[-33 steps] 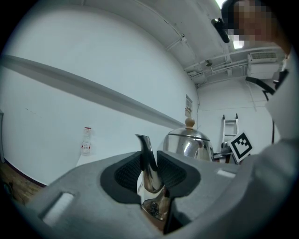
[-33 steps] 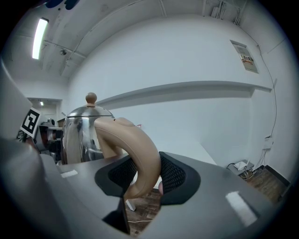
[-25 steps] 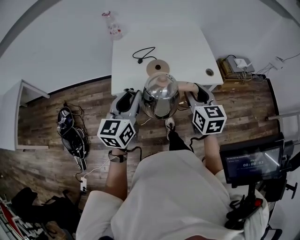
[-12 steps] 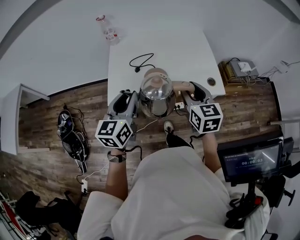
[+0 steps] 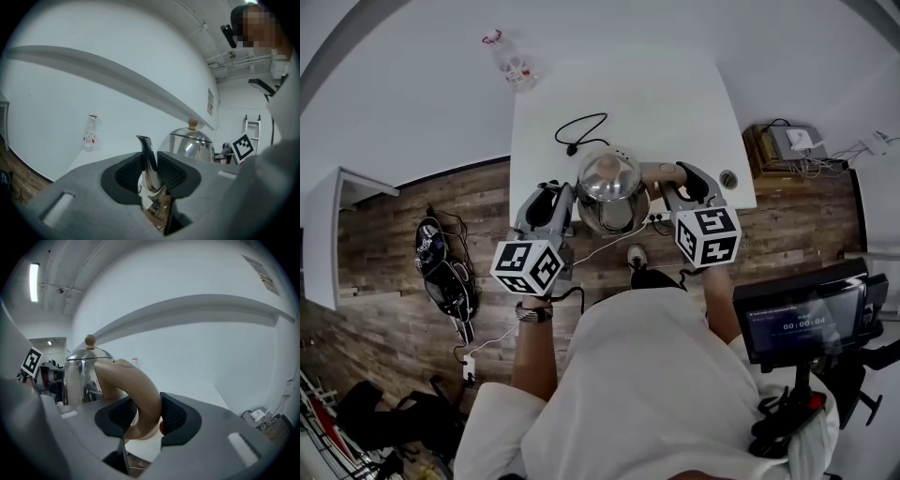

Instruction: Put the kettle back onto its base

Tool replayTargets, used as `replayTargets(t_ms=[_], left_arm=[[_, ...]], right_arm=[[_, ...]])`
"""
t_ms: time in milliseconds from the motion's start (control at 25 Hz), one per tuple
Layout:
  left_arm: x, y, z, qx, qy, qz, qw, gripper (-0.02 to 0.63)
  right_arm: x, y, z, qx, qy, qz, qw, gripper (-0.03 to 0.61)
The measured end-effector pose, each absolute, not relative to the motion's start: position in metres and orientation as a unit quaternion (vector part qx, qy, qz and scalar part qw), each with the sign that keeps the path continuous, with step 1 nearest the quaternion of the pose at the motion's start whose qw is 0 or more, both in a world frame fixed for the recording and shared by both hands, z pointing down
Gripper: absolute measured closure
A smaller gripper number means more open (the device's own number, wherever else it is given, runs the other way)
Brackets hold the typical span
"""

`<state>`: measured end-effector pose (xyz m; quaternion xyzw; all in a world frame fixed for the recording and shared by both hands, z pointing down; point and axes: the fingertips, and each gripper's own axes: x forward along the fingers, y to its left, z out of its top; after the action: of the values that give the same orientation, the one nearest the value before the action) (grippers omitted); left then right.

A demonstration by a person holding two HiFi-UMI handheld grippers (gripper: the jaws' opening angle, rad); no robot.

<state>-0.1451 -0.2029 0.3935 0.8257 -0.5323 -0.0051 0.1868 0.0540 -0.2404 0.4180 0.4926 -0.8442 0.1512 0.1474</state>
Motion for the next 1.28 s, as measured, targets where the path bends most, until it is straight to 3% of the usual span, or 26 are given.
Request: replayTargets(t_ms=[1280], left_arm=[[-0.156,-0.308,0.492,0.791,-0.564,0.043,0.234,0.508]], right_arm=[[0.041,-0.341,0.521,0.436,-0.849,0.191,0.229,0.425]])
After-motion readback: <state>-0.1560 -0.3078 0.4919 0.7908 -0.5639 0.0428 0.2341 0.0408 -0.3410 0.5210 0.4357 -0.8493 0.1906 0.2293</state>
